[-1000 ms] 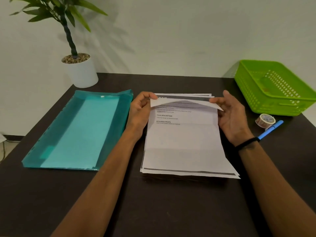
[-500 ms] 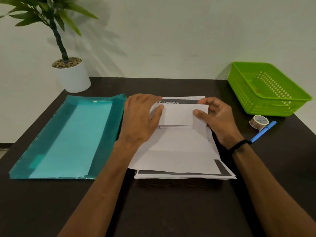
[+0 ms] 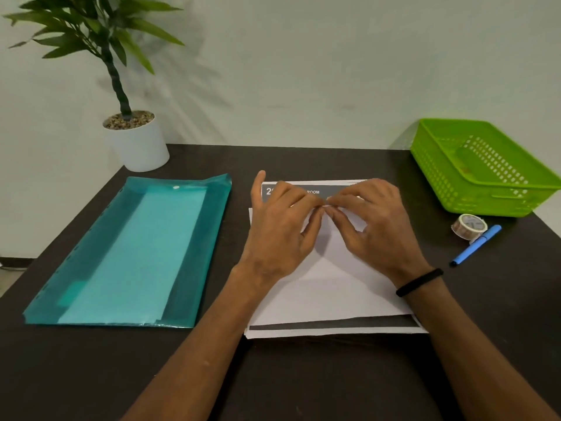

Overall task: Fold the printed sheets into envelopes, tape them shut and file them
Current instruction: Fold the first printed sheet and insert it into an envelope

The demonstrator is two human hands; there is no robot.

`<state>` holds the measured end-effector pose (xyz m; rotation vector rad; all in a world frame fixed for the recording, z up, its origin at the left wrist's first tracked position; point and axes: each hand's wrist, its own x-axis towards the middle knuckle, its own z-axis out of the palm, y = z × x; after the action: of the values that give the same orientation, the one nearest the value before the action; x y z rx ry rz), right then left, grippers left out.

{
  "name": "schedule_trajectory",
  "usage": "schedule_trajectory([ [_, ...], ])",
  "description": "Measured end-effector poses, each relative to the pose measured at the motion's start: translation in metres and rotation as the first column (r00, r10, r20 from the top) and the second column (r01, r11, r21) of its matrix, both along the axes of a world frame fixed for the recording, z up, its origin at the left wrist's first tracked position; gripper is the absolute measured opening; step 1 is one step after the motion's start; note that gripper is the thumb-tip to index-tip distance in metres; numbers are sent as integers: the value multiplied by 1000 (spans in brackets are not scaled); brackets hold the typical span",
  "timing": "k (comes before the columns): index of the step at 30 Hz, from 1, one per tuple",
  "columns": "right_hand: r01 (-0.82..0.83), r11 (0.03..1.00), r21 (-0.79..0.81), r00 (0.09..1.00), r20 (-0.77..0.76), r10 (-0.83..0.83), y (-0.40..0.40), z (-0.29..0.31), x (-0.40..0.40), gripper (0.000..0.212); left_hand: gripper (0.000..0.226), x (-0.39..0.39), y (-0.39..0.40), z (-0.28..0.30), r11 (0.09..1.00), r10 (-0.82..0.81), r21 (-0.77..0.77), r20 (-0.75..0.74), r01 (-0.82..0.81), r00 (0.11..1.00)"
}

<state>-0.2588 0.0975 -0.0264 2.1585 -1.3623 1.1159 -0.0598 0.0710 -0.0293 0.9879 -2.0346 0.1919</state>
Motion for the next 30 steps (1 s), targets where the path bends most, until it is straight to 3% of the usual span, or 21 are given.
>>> schedule_trajectory([
  [12, -12, 997, 82, 1000, 3, 11, 0, -2, 6, 31, 20, 12, -4, 6, 994, 105, -11, -64, -106, 992],
  [23, 46, 998, 48, 998, 46, -48, 0, 3, -8, 10, 12, 37, -24, 4, 982, 190, 62, -233, -181, 954],
  [26, 65, 994, 83, 990, 119, -75, 0, 5, -15, 6, 17, 39, -26, 3, 981, 192, 87, -272, -174, 943],
  [30, 53, 987, 149, 928, 358, -104, 2, 8, -18, 6, 17, 43, -27, 6, 985, 138, 149, -386, -86, 912],
])
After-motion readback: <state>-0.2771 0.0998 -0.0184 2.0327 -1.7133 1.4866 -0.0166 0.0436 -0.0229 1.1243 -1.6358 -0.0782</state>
